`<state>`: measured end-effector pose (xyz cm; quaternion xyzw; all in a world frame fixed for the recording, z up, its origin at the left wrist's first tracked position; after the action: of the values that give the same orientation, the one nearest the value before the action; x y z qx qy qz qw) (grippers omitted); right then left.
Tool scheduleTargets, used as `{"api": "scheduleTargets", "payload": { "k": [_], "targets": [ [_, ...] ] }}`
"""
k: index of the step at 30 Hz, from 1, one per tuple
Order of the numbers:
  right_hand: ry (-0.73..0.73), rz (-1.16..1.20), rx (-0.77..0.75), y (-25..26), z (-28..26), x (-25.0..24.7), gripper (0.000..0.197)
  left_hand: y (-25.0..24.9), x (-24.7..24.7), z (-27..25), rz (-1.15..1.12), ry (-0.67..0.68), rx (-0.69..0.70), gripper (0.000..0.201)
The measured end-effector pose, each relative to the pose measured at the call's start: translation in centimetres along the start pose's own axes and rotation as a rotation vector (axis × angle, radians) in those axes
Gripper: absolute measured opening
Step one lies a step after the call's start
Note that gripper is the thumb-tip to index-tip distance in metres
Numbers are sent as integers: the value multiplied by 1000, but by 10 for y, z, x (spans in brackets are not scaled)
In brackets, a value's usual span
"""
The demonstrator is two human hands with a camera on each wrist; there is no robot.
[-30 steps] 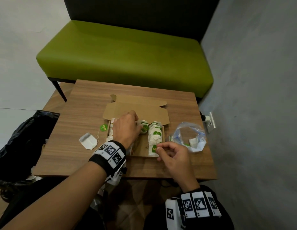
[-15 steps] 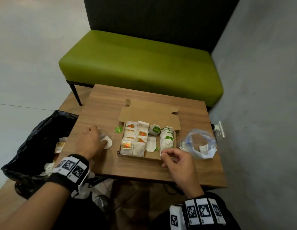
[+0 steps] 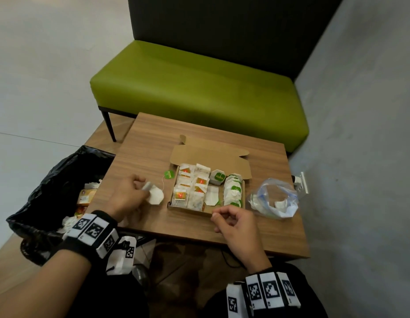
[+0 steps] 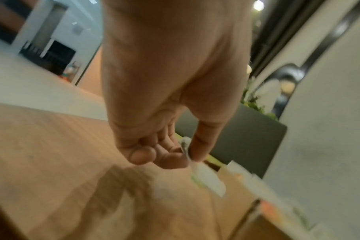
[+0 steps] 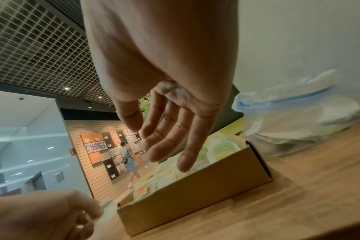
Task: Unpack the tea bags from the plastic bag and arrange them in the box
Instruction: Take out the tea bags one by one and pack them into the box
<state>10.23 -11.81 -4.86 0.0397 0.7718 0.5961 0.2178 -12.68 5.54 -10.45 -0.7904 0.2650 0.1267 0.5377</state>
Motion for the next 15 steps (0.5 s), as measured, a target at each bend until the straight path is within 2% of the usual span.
{"api": "scheduleTargets", "payload": {
  "k": [3,7,8,13,15],
  "targets": [
    [34,16,-45,9,-3,12,7,-18,-4,-31,-278,58,2,20],
    [98,121,-68,21,-10,29,38,-44,5,-86,-543,196,57,17],
    [100,134,-86,24,-12,31,39,-49,10,-99,-582,236,73,17],
    [32,87,-266,39,-28,22,8,-54,28,-145,-540,400,118,23],
    [45,18,-287,42,-34,11,6,-53,28,-152,-408,388,211,21]
  ]
}}
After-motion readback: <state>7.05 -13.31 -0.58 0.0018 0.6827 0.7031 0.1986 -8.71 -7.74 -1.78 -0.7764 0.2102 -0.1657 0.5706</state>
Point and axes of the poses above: each hand's wrist, its own z-axis towards the middle knuckle, its own x-axis out of the palm, y = z × x, the point moved 2 cm from there along z, towards the middle knuckle, and after that the axes turned 5 degrees about z, right-handed, at the moved point
